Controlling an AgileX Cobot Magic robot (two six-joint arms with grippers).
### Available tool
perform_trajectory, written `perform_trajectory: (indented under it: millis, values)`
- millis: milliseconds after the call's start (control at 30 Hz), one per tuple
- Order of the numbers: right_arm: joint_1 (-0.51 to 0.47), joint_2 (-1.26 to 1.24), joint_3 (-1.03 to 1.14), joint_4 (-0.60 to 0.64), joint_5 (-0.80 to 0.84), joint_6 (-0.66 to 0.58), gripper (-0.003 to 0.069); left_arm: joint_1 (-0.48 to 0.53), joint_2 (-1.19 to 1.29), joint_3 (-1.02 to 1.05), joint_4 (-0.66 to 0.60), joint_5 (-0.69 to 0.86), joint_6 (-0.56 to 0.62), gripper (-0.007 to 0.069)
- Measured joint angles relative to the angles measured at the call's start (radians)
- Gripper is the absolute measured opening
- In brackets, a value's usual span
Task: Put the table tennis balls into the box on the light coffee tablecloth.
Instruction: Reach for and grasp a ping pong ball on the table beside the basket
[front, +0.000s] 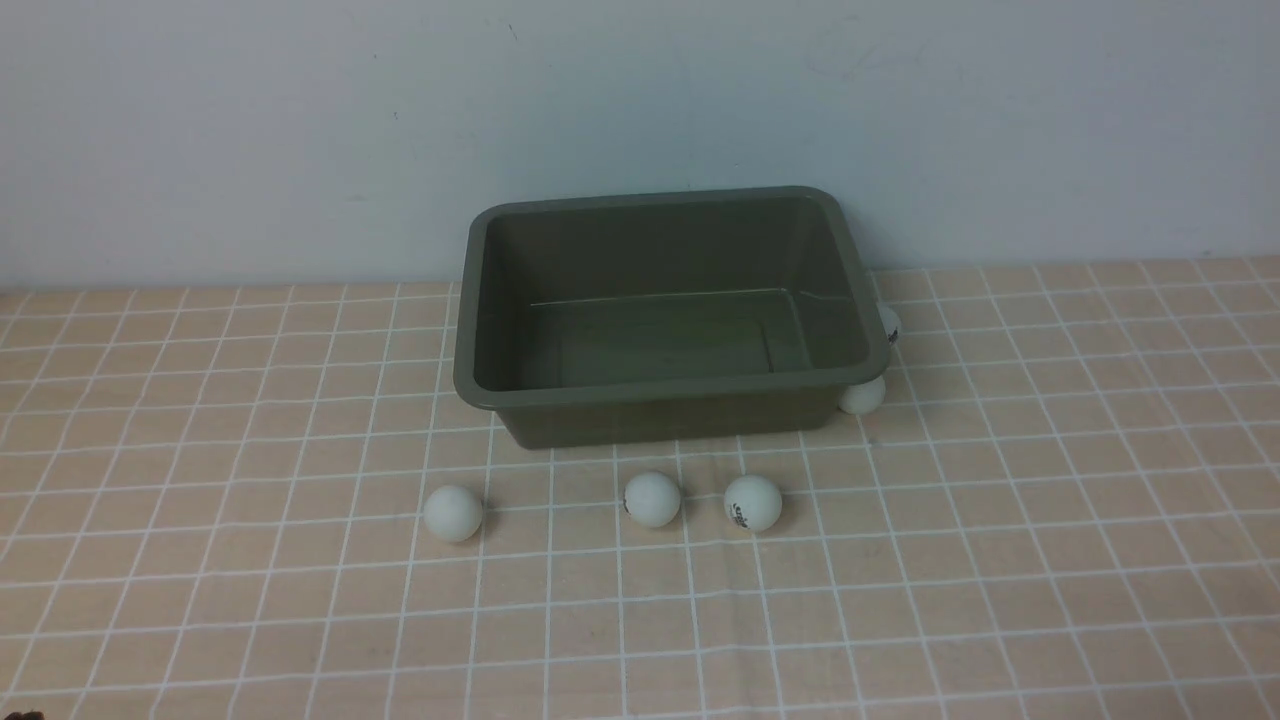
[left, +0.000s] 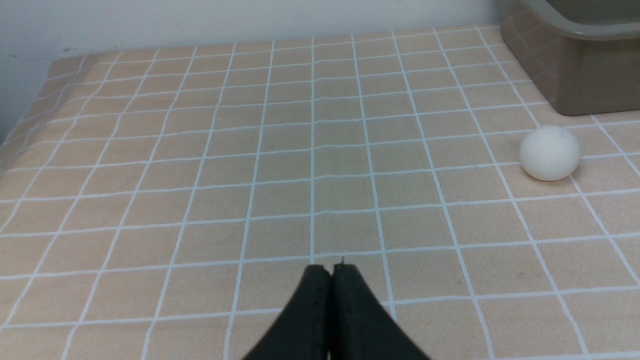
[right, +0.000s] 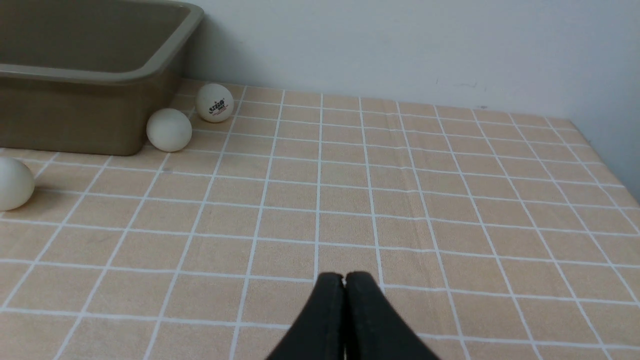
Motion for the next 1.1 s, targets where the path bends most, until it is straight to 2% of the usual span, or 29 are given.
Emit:
perform_trajectory:
  millis: [133,300,500,600,867,1100]
  values:
    - [0.0,0.0,-0.014,0.038,-0.021,0.0,-0.0015,0.0,0.0,0.0,0.0,0.0,0.0,-0.0058]
    - [0.0,0.0,-0.231,0.064,0.04,0.0,-0.0015,0.0,0.0,0.0,0.0,0.0,0.0,-0.0058]
    - [0.0,0.0,-0.513,0.074,0.368,0.0,-0.0015,0.0,0.0,0.0,0.0,0.0,0.0,-0.0058]
    - [0.0,0.0,-0.563,0.078,0.437,0.0,-0.0015,0.0,0.0,0.0,0.0,0.0,0.0,-0.0058]
    - [0.0,0.0,-0.573,0.142,0.451,0.0,-0.0015,0.0,0.0,0.0,0.0,0.0,0.0,-0.0058]
    - [0.0,0.0,-0.573,0.15,0.397,0.0,-0.0015,0.0,0.0,0.0,0.0,0.0,0.0,-0.0058]
